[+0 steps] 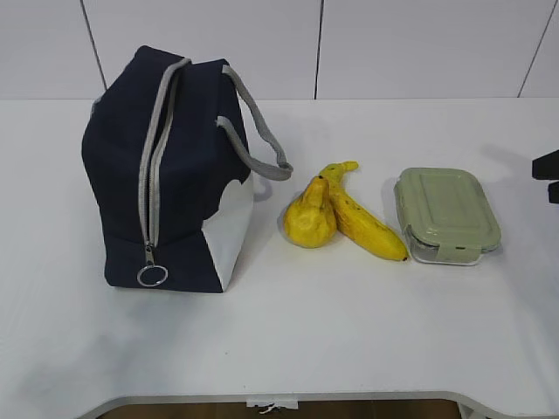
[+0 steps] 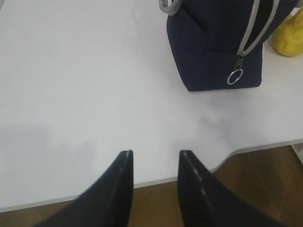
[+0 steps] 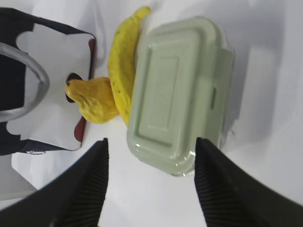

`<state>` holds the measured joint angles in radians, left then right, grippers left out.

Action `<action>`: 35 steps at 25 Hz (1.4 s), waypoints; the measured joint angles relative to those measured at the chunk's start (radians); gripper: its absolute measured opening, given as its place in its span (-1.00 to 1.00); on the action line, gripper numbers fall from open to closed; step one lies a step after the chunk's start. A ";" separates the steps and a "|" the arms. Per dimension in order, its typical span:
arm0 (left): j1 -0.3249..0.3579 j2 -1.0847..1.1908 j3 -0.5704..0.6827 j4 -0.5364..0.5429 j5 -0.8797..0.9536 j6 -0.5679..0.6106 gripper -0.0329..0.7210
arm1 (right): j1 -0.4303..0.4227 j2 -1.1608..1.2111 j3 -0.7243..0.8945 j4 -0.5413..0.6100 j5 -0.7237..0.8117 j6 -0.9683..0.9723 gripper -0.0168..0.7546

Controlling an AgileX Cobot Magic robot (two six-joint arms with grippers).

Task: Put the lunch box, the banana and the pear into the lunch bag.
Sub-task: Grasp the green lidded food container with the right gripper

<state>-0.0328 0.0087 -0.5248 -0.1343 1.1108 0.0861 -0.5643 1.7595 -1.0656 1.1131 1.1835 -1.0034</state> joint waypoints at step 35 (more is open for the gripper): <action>0.000 0.000 0.000 0.000 0.000 0.000 -0.26 | 0.056 0.340 -0.144 0.079 -0.012 -0.039 0.70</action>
<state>-0.0328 0.0087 -0.5248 -0.1343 1.1108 0.0861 -0.5084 2.0992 -1.2101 1.1923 1.1719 -1.0421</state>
